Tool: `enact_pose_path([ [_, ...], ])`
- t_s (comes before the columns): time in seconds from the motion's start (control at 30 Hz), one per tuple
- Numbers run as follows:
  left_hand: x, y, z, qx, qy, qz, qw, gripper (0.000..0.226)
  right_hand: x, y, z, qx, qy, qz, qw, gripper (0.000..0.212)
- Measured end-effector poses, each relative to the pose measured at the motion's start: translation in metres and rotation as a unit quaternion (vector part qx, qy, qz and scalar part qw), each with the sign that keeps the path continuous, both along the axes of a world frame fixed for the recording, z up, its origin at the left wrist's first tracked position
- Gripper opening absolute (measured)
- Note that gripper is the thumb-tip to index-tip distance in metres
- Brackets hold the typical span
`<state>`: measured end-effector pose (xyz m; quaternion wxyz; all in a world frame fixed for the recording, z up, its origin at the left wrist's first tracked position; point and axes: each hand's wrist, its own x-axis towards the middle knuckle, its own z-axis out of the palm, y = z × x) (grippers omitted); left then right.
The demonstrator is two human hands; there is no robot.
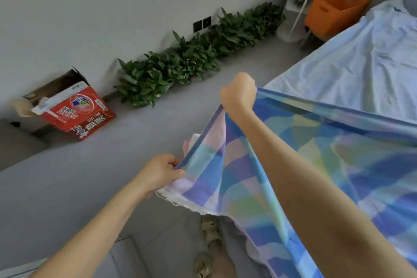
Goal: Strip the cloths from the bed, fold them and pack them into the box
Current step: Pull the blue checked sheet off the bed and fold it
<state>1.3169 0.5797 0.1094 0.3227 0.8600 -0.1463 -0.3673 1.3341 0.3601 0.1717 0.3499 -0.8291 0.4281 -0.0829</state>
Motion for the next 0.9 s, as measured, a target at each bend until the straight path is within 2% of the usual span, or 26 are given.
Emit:
enact_pose_path([
  [0.03, 0.017, 0.007, -0.004, 0.011, 0.002, 0.012, 1.0, 0.013, 0.021, 0.009, -0.001, 0.006, -0.008, 0.013, 1.0, 0.022],
  [0.1, 0.044, 0.017, -0.01, 0.021, -0.012, 0.031, 0.999, 0.019, 0.047, 0.014, -0.012, 0.015, -0.007, 0.028, 0.999, 0.022],
  [0.2, 0.084, 0.018, -0.03, 0.047, -0.029, 0.031, 0.998, 0.036, 0.062, -0.004, -0.067, 0.035, 0.065, 0.015, 0.997, 0.01],
  [0.23, 0.088, 0.015, -0.038, 0.06, -0.016, 0.02, 0.998, 0.036, 0.057, -0.012, -0.089, 0.051, 0.086, 0.001, 0.995, 0.014],
  [0.3, 0.096, 0.005, -0.062, 0.071, 0.046, 0.012, 0.996, 0.034, 0.048, -0.019, -0.124, 0.084, 0.115, -0.028, 0.989, 0.028],
  [0.37, 0.097, -0.01, -0.082, 0.061, 0.121, 0.032, 0.99, 0.031, 0.031, -0.011, -0.141, 0.077, 0.123, -0.033, 0.989, 0.036],
  [0.43, 0.106, -0.027, -0.097, 0.042, 0.186, 0.074, 0.979, 0.028, 0.018, 0.009, -0.152, 0.098, 0.113, 0.033, 0.988, 0.027],
  [0.5, 0.121, -0.047, -0.11, 0.031, 0.243, 0.106, 0.964, 0.027, 0.01, 0.032, -0.157, 0.167, 0.096, 0.129, 0.973, 0.012],
  [0.57, 0.135, -0.065, -0.119, 0.021, 0.299, 0.122, 0.946, 0.026, 0.002, 0.047, -0.157, 0.24, 0.103, 0.197, 0.945, 0.019],
  [0.63, 0.148, -0.083, -0.126, 0.015, 0.335, 0.12, 0.934, 0.021, -0.001, 0.053, -0.164, 0.197, 0.154, 0.26, 0.933, 0.049],
  [0.67, 0.154, -0.091, -0.129, 0.016, 0.347, 0.116, 0.931, 0.017, -0.001, 0.055, -0.171, 0.138, 0.166, 0.283, 0.935, 0.058],
  [0.7, 0.16, -0.099, -0.133, 0.02, 0.355, 0.102, 0.929, 0.015, -0.001, 0.057, -0.181, 0.082, 0.158, 0.285, 0.942, 0.057],
  [0.77, 0.171, -0.113, -0.14, 0.036, 0.37, 0.051, 0.927, 0.013, 0.001, 0.062, -0.196, 0.05, 0.101, 0.222, 0.969, 0.043],
  [0.83, 0.182, -0.125, -0.144, 0.046, 0.41, -0.011, 0.911, 0.009, 0.006, 0.06, -0.203, 0.077, 0.075, 0.069, 0.992, 0.021],
  [0.87, 0.189, -0.129, -0.15, 0.054, 0.417, -0.028, 0.907, 0.011, 0.009, 0.055, -0.204, 0.09, 0.074, -0.002, 0.993, 0.019],
  [0.9, 0.198, -0.131, -0.156, 0.06, 0.409, -0.033, 0.91, 0.011, 0.012, 0.051, -0.203, 0.096, 0.071, -0.051, 0.992, 0.033],
])
